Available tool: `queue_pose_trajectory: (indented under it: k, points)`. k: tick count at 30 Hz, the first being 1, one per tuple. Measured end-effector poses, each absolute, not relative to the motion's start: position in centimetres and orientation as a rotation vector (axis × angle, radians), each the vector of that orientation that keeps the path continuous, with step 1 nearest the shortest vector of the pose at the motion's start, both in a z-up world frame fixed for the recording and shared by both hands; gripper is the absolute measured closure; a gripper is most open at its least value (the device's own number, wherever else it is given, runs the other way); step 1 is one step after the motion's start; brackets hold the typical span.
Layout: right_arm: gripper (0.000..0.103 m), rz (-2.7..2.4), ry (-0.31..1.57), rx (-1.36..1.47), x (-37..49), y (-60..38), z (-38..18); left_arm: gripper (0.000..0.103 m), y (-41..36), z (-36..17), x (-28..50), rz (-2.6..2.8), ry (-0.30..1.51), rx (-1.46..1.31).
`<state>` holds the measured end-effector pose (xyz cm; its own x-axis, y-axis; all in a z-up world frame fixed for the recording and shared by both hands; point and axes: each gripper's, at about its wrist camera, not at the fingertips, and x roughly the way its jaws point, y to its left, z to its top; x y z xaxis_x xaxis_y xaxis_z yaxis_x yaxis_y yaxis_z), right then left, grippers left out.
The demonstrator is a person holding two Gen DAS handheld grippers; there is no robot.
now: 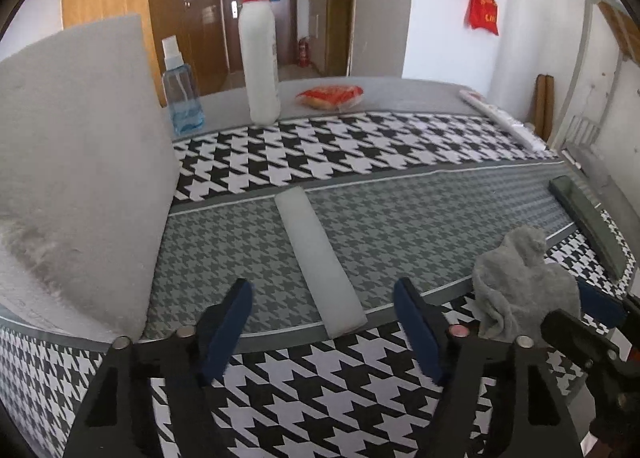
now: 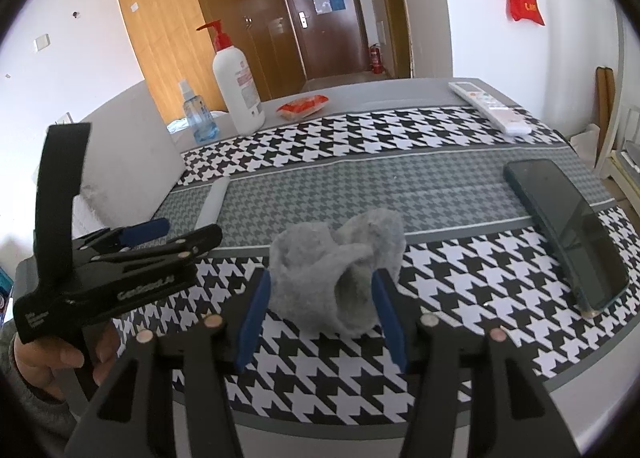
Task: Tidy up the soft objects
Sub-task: 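Grasp the white foam strip with the left gripper while the right holds the sock, then lift the foam strip and grey sock and carry both toward the foam box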
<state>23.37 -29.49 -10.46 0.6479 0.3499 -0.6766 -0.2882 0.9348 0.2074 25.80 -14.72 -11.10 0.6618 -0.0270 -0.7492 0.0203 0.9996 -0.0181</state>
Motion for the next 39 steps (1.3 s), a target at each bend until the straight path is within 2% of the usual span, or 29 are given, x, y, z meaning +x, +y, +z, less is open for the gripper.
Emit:
queue_pose_trajectory:
  k: [8, 10, 13, 15, 19, 21, 24, 39]
  points:
    - [0.046, 0.367, 0.783, 0.090, 23.4, -29.8, -10.4, 0.054, -15.4, -11.4, 26.4, -0.014, 0.886, 0.011]
    - [0.045, 0.369, 0.782, 0.093, 23.3, -29.9, -10.4, 0.056, -15.4, -11.4, 26.5, -0.014, 0.887, 0.009]
    - [0.039, 0.366, 0.780, 0.095, 23.4, -30.0, -10.5, 0.065, -15.5, -11.4, 26.5, -0.012, 0.888, 0.004]
    - [0.038, 0.367, 0.778, 0.099, 23.3, -30.1, -10.5, 0.074, -15.6, -11.3, 26.7, -0.008, 0.893, 0.000]
    - [0.038, 0.363, 0.774, 0.103, 23.3, -30.3, -10.3, 0.077, -15.7, -11.3, 26.8, -0.010, 0.892, 0.008]
    - [0.038, 0.362, 0.776, 0.101, 23.3, -30.2, -10.3, 0.082, -15.6, -11.3, 26.8, -0.013, 0.887, 0.013]
    - [0.038, 0.365, 0.777, 0.100, 23.4, -30.1, -10.4, 0.084, -15.1, -11.0, 26.6, -0.024, 0.878, 0.004]
    - [0.038, 0.360, 0.813, 0.083, 24.1, -29.1, -11.1, 0.085, -14.6, -8.5, 23.6, -0.066, 0.747, 0.055]
